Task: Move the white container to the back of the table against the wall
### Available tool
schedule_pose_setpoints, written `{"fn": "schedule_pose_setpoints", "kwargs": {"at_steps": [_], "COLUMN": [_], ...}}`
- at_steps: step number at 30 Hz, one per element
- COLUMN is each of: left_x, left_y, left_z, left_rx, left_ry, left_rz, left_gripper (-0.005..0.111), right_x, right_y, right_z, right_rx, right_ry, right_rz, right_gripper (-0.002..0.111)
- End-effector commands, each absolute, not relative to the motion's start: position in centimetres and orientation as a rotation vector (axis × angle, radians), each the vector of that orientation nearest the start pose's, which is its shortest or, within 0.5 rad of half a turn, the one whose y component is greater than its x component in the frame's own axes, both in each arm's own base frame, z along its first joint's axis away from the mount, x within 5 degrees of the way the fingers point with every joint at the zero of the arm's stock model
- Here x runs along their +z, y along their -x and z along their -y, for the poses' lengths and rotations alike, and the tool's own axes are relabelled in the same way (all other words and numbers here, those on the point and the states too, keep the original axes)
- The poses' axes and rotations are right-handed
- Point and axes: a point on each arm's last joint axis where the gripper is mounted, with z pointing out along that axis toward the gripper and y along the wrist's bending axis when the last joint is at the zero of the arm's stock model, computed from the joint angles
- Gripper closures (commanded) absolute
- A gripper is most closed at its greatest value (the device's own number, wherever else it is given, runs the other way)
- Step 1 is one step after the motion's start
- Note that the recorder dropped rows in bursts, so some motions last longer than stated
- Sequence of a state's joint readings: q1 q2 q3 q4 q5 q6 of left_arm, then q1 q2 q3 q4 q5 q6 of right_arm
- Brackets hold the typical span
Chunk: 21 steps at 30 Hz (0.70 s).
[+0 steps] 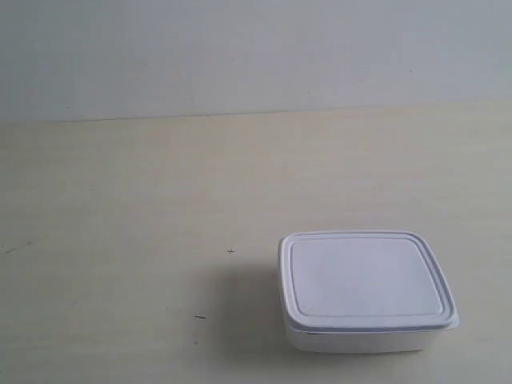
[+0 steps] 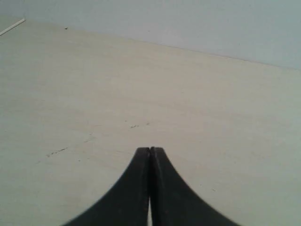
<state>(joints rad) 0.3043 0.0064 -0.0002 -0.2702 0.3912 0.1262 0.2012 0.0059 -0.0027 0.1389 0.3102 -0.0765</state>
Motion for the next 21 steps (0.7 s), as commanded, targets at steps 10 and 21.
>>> {"fn": "schedule_pose_setpoints", "kwargs": {"at_steps": [10,21], "left_x": [18.0,18.0], "left_y": [-5.3,-5.3], "left_z": [-0.7,-0.7], "left_rx": [0.035,0.035], "left_ry": [0.327,0.327], "left_rz": [-1.823,-1.823], "left_gripper": [0.107,0.107], "right_x": [20.7,21.3], "right_y": [-5.5,-5.5], "right_z": [-1.3,-1.1], "right_rx": [0.340,0.673], "right_ry": [0.000,-0.329], "right_rz": [-1.558,-1.492], "right_gripper": [0.108,0.108]}}
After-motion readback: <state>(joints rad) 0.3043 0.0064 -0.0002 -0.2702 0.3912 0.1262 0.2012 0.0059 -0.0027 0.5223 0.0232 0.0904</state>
